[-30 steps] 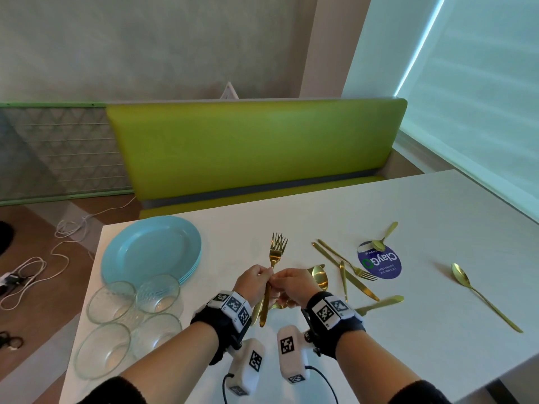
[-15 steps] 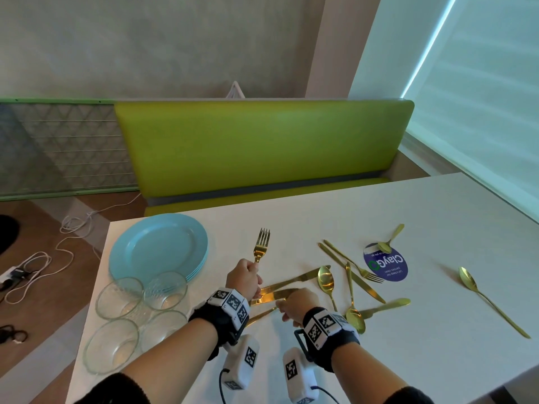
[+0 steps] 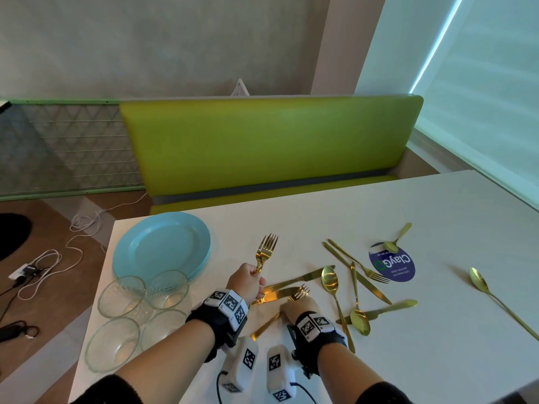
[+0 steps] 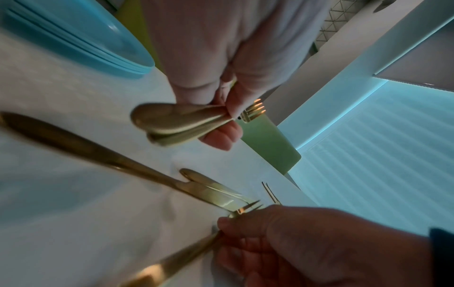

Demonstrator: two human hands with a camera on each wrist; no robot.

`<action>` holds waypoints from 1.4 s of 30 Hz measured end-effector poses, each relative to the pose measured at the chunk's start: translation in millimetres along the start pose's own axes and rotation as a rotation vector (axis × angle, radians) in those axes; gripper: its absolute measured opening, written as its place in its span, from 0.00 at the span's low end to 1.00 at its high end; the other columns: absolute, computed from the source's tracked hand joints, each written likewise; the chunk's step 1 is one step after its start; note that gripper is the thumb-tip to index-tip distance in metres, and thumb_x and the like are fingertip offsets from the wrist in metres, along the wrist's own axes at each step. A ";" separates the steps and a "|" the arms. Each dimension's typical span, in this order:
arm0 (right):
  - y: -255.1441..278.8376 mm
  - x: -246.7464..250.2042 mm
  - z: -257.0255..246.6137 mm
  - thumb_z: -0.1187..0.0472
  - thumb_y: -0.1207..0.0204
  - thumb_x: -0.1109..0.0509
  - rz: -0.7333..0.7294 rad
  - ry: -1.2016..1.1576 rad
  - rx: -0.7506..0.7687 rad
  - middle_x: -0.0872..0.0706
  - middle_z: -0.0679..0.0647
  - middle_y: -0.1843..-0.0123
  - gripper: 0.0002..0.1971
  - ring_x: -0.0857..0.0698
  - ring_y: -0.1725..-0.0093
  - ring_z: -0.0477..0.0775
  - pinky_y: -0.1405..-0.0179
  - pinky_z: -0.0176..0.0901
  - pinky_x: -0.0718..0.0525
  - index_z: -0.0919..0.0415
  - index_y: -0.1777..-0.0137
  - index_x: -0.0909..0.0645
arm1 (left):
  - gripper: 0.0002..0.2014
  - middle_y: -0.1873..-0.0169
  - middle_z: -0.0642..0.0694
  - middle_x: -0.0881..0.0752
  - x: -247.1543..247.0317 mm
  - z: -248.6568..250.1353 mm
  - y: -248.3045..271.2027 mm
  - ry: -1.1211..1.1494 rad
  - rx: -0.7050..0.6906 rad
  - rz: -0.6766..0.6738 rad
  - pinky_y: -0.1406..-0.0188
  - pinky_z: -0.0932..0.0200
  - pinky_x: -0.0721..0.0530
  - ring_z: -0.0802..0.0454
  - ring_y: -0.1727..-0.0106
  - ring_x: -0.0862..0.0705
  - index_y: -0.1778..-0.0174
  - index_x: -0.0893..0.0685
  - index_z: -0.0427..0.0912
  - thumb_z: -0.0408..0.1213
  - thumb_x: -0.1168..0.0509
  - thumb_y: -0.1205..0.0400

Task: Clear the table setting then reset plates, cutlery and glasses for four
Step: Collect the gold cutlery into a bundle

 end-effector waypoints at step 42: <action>4.2 108.9 -33.6 0.60 0.27 0.25 -0.130 -0.648 0.155 0.19 0.53 0.72 0.09 0.30 0.82 0.45 0.84 0.35 0.34 0.62 0.67 0.16 | 0.10 0.64 0.44 0.14 -112.7 39.0 4.1 0.102 -0.084 -0.310 0.63 0.53 0.15 0.47 0.70 0.16 0.55 0.23 0.46 0.37 0.49 0.13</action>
Point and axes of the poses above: each hand's wrist, its own y-axis away from the middle knuckle, its own x-axis out of the back of the hand, z = x × y, the point moved 10 cm from there along -y, towards the middle knuckle
